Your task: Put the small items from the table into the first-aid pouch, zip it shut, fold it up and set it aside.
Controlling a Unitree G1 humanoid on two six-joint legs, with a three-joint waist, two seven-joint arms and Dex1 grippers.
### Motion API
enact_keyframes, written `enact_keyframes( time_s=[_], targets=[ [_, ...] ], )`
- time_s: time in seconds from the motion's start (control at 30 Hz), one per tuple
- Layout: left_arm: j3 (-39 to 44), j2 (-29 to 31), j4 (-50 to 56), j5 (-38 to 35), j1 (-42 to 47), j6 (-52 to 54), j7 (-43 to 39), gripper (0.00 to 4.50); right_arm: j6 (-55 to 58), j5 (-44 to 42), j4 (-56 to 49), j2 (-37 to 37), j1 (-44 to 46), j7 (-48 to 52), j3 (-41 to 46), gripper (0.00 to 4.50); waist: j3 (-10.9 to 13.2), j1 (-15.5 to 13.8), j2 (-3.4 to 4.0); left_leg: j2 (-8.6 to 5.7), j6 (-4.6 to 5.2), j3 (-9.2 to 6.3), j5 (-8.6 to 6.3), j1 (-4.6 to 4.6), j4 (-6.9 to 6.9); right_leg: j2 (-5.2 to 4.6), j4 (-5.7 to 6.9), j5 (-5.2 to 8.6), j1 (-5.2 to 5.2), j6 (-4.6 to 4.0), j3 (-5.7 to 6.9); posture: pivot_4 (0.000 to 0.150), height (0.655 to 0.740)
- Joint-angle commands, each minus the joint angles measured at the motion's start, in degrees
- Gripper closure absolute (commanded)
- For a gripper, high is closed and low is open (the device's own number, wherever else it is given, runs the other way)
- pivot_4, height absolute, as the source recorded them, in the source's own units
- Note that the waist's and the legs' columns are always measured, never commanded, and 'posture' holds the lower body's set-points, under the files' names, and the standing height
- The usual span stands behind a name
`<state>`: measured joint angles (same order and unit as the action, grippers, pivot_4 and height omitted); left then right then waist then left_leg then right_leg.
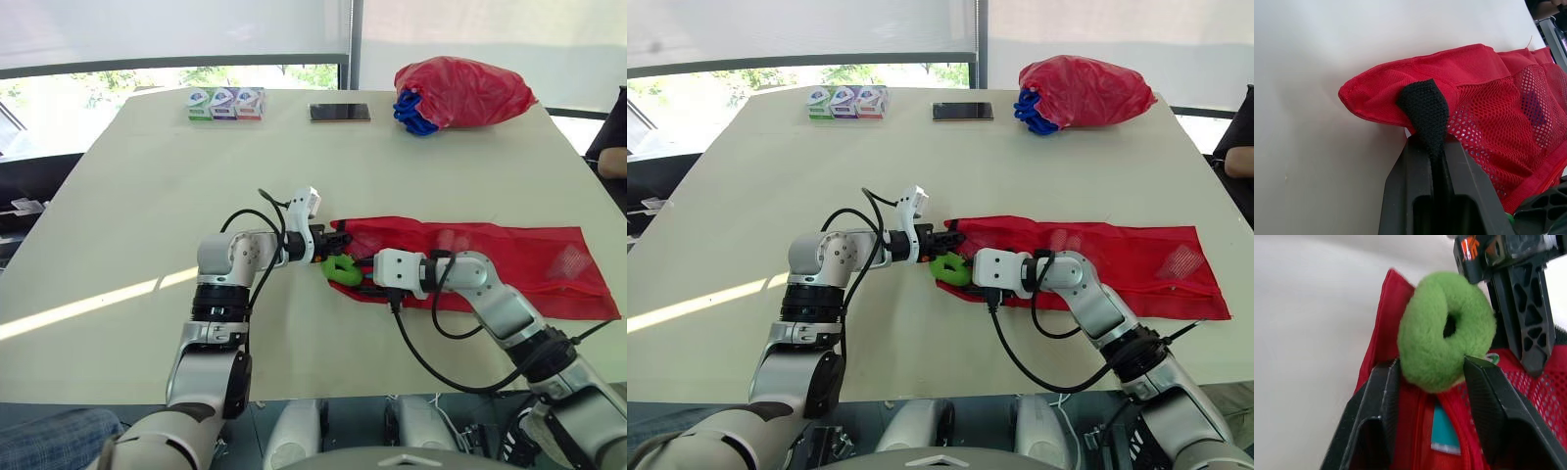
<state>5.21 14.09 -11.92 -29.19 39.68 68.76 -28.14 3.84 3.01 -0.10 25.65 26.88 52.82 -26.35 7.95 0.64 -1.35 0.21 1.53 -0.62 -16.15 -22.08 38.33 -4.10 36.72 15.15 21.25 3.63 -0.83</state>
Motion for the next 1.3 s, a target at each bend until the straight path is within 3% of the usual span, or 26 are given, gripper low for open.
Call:
enact_keyframes(
  time_s=[0.03,0.07,0.93,1.1,1.3],
  targets=[
    [-0.1,-0.1,0.7,0.1,-0.5,0.0,0.8,4.5,-0.5,-1.1,-1.5,-1.2,0.7,-0.1,1.4,4.21,0.0,0.0,0.01,0.0,0.0,0.0,0.0,0.0,0.0,0.0,0.0,0.0,0.0,0.0,0.0,0.15,0.74],
    [-0.1,0.0,0.6,0.1,-0.6,-0.1,0.8,4.5,-0.4,-1.4,-1.9,-1.5,0.4,-0.2,1.8,4.44,0.0,0.0,0.01,0.0,0.0,0.0,0.0,0.0,0.0,0.0,0.0,0.0,0.0,0.0,0.0,0.15,0.74],
    [-7.8,8.3,-2.4,3.4,-3.5,-12.7,-7.8,4.5,17.8,-22.2,-28.9,2.0,-27.7,-11.8,27.6,4.44,0.1,0.2,0.04,0.08,0.02,0.06,-0.02,0.03,-0.12,-0.01,-0.03,0.0,0.01,-0.02,-0.07,0.15,0.74],
    [-12.1,11.0,-1.4,5.8,-5.4,-19.4,-12.7,4.5,22.3,-30.3,-34.3,0.4,-33.3,-14.7,32.4,4.44,0.1,0.1,0.05,0.1,0.18,0.03,-0.11,0.02,-0.18,-0.02,-0.08,0.01,0.01,-0.03,-0.06,0.15,0.74],
    [-15.7,13.7,-4.0,9.8,-6.2,-28.6,-16.8,4.5,25.0,-34.3,-37.1,1.9,-37.9,-15.8,34.5,4.44,0.1,-0.1,0.07,0.09,0.28,0.05,-0.17,0.0,-0.18,-0.09,-0.13,0.02,0.01,-0.05,-0.08,0.15,0.74]
  ],
)
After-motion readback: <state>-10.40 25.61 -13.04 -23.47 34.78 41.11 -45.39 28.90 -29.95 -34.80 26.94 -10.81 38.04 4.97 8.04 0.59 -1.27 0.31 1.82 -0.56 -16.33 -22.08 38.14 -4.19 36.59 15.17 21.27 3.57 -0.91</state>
